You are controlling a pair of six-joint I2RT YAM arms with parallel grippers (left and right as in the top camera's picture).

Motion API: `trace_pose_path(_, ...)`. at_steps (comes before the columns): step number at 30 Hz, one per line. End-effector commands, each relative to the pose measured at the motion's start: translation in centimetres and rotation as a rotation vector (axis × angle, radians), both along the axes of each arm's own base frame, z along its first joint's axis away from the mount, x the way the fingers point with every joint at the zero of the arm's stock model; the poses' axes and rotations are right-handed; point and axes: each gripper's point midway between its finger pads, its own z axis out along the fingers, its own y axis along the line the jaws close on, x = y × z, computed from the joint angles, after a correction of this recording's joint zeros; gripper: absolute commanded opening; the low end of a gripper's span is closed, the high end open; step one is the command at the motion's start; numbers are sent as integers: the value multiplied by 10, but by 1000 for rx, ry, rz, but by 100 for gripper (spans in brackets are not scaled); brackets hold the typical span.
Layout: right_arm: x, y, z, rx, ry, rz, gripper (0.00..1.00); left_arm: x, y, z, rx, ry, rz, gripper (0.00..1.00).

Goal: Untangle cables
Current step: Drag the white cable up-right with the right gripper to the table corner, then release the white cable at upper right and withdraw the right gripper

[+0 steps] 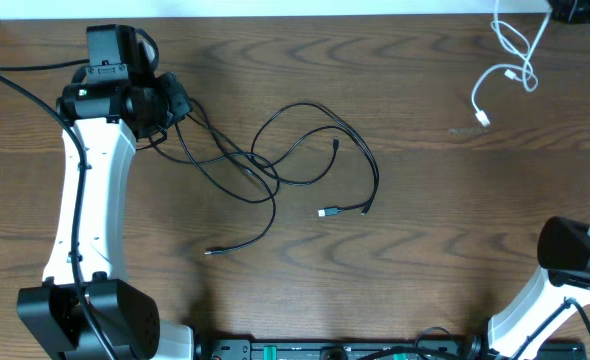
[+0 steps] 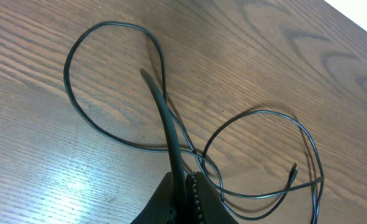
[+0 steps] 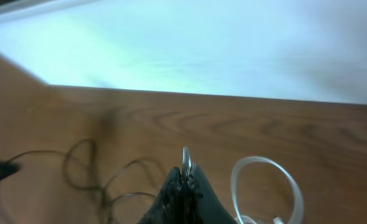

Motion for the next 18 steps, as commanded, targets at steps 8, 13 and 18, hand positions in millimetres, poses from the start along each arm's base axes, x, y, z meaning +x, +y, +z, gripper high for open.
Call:
trace_pose_path(8, 72, -106, -68, -107, 35, -276, 1, 1, 0, -4, -5, 10, -7, 8)
trace_pose_path(13, 98, -163, -98, -138, 17, -377, 1, 1, 0, -4, -9, 12, 0, 8)
trace_pose_path(18, 126, -212, -156, -133, 37, -430, 1, 1, 0, -4, -11, 12, 2, 8)
